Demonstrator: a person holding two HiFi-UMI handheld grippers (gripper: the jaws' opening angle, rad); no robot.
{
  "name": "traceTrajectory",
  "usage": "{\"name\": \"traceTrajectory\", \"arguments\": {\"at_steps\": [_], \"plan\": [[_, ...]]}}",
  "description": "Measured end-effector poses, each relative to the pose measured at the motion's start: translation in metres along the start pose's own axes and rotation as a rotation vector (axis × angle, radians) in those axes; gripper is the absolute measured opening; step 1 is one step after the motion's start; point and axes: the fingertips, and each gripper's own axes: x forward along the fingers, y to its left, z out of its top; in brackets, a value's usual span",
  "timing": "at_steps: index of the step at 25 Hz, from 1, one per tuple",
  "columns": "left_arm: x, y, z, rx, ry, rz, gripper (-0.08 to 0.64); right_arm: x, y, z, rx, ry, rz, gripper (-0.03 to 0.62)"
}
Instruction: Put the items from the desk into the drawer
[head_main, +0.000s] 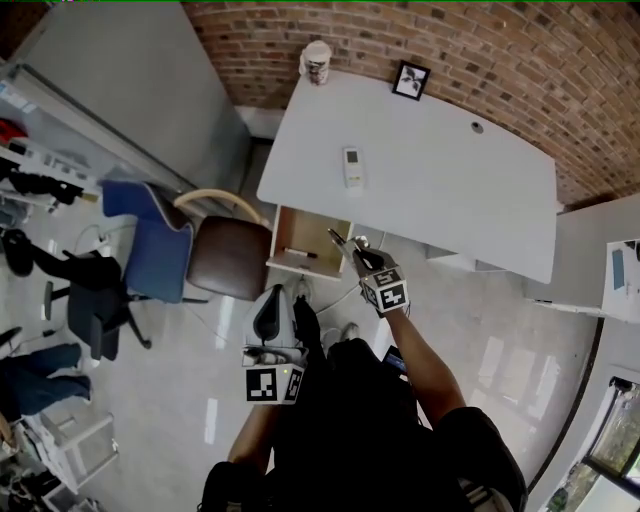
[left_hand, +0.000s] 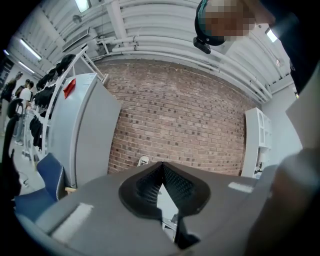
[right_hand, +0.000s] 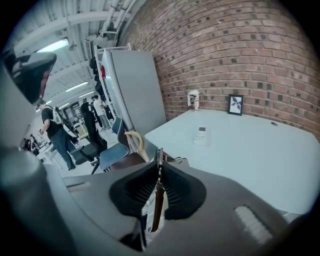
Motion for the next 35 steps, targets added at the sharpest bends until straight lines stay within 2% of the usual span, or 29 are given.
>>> {"name": "traceTrajectory", "arguments": {"at_steps": [7, 12, 15, 23, 31, 35], "plan": [[0.036, 0.046, -0.013, -0.009, 0.063, -0.035, 0.020, 0.070, 0.043, -0.008, -0.097, 0.072, 0.099, 0.035], [0.076, 0.081, -0.028, 0.010, 0.089, -0.053, 0.020, 0.125, 0.051, -0.016, -0.140, 0.110, 0.126, 0.035], [0.096, 0.099, -0.044, 0.022, 0.091, -0.067, 0.020, 0.160, 0.053, -0.033, -0.181, 0.146, 0.133, 0.035], [0.135, 0.133, -0.103, -0.027, 0.130, -0.075, 0.020, 0.233, 0.039, -0.091, -0.209, 0.213, 0.114, 0.035], [0.146, 0.158, -0.154, -0.074, 0.215, -0.044, 0.020, 0.273, 0.032, -0.143, -0.250, 0.312, 0.135, 0.035], [0.154, 0.170, -0.174, -0.063, 0.236, -0.046, 0.020, 0.296, 0.029, -0.157, -0.264, 0.347, 0.151, 0.035]]}}
